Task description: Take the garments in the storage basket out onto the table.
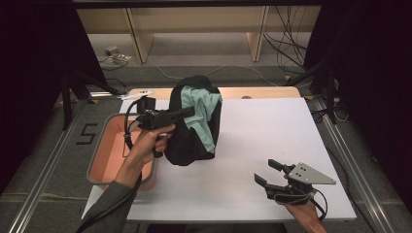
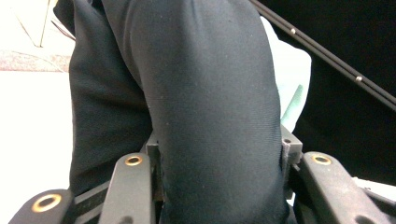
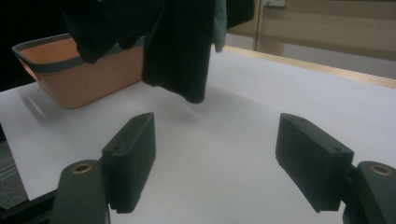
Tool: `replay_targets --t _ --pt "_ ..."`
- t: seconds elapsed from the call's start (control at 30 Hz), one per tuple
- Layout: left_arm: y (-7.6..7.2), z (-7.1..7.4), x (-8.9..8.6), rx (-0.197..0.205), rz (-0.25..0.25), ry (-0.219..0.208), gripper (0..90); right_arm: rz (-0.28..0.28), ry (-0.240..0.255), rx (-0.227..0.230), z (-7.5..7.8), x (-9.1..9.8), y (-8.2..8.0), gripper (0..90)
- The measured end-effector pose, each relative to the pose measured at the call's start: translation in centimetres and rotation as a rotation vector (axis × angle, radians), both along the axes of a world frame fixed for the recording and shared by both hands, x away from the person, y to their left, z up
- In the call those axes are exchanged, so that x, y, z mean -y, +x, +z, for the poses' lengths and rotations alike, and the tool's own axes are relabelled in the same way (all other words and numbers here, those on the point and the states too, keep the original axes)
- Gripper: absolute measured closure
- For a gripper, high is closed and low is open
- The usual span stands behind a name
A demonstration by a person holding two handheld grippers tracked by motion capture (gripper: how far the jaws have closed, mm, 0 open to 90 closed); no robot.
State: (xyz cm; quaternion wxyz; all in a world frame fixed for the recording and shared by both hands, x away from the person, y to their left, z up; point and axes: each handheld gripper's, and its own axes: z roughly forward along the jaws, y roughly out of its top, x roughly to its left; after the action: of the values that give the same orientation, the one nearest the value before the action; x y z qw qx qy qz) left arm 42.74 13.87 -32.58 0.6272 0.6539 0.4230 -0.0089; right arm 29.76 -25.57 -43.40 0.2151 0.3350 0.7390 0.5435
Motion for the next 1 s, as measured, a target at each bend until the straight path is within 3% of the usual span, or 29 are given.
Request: replay_targets --t 0.37,1.0 --pt "0.4 -2.1 2.3 -0.015 -0.002 0.024 54.1 0.002 0.004 -0.002 0.0 0.0 0.0 29.4" --pt "1.5 -8.6 5.4 -0.128 0.042 0.119 51.3 0.009 0.005 0.001 0.0 -0.1 -0.1 29.4"
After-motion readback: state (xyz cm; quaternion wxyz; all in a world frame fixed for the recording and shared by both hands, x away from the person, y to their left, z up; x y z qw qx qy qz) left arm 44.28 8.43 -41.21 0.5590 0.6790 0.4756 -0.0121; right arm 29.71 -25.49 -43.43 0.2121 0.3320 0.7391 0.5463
